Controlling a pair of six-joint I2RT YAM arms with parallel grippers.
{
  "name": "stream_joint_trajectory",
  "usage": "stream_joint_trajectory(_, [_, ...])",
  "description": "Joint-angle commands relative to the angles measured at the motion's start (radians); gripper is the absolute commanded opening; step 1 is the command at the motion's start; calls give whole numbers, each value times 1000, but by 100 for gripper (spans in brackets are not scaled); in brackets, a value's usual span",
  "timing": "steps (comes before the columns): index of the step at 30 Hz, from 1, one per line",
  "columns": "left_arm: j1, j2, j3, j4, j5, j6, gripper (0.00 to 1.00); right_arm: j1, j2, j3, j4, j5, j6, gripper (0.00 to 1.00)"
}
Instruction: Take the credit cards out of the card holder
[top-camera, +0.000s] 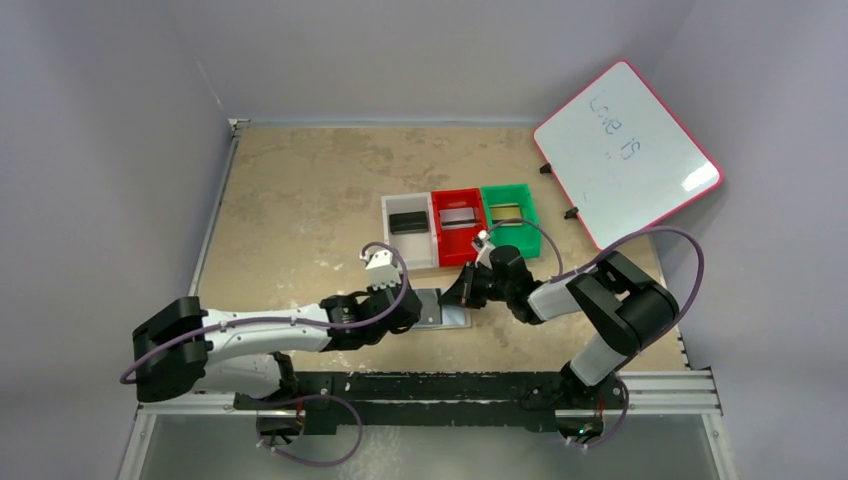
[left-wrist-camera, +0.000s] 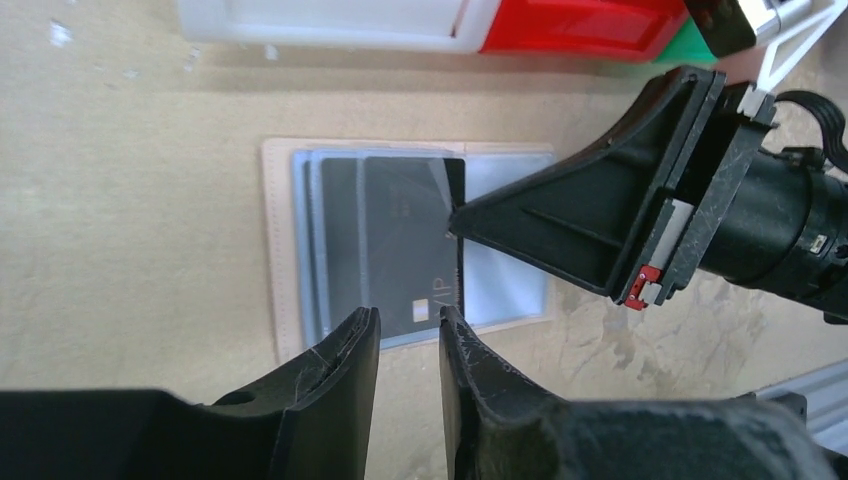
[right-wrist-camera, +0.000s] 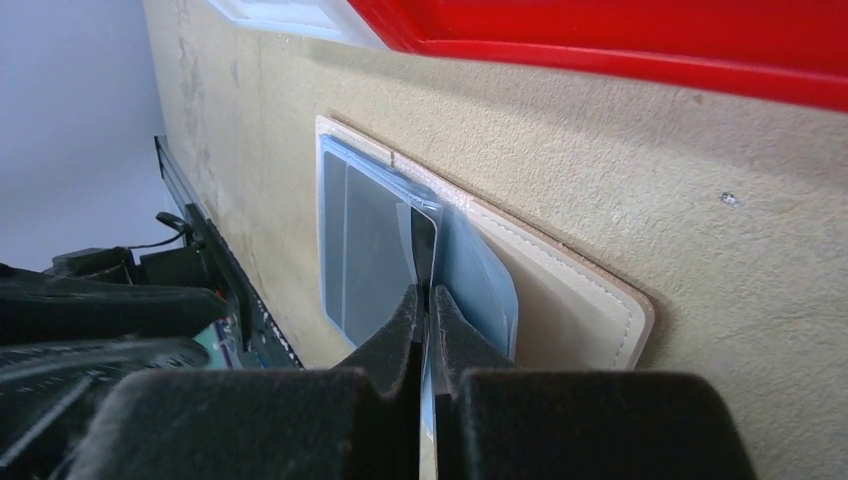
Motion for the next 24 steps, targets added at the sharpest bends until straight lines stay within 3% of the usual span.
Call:
stream_joint_trajectory(1, [-6, 83, -8, 213, 88, 36, 29, 6, 24, 5, -46, 32, -43, 0])
stream_joint_trajectory(7, [15, 203, 34, 256, 126, 39, 28, 7, 35, -6, -48, 22, -40, 0])
stream_joint_trajectory(13, [49, 228, -6, 288, 141, 16, 26, 6, 36, -9, -50, 11, -33, 0])
stream_joint_trajectory(24, [46, 277, 4, 82, 50, -27, 20, 7, 14, 3, -86, 6, -24, 0])
